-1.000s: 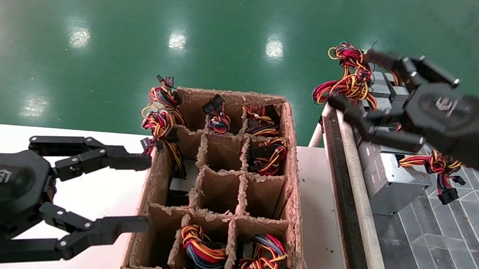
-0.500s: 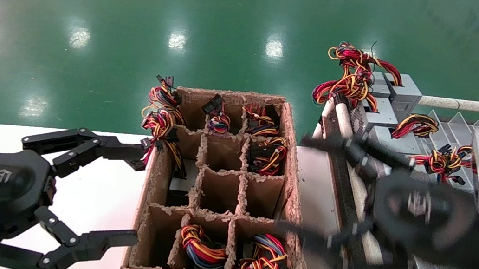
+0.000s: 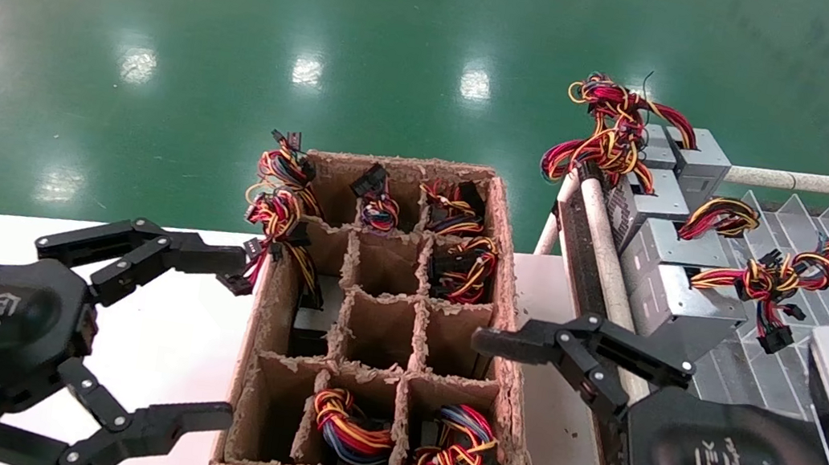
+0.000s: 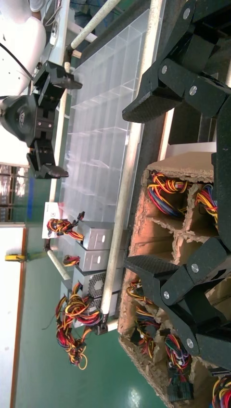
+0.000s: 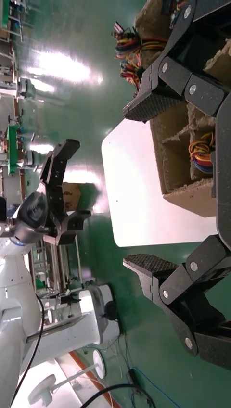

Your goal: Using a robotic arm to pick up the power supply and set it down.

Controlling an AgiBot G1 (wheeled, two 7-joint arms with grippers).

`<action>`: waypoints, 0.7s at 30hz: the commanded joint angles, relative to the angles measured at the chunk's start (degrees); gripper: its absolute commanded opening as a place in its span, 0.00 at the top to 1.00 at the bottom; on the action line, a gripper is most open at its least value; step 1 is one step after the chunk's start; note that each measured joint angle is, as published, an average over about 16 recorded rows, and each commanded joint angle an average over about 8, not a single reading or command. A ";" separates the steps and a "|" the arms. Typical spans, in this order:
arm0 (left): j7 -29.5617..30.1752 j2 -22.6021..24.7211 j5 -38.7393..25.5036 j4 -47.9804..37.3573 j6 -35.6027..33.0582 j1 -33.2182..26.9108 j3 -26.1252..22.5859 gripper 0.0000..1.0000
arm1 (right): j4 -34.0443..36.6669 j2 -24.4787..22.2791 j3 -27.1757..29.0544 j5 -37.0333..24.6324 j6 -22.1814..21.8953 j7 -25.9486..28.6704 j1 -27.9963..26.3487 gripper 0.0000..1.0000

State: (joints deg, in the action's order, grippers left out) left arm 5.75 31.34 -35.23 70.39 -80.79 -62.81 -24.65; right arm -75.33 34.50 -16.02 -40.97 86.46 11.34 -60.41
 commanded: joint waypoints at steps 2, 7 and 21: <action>0.00 0.00 0.00 0.00 0.00 0.00 0.00 0.00 | 0.41 0.10 0.00 -0.16 -0.18 -0.16 -0.26 0.00; 0.00 0.00 0.00 0.00 0.00 0.00 0.00 0.00 | 0.89 0.25 0.00 -0.43 -0.39 -0.32 -0.57 0.00; 0.00 0.00 0.00 0.00 0.00 0.00 0.00 0.00 | 1.55 0.44 0.00 -0.77 -0.67 -0.54 -0.99 0.00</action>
State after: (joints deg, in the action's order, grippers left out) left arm 5.75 31.34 -35.23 70.39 -80.79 -62.81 -24.65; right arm -73.80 34.93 -16.02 -41.72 85.80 10.81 -61.39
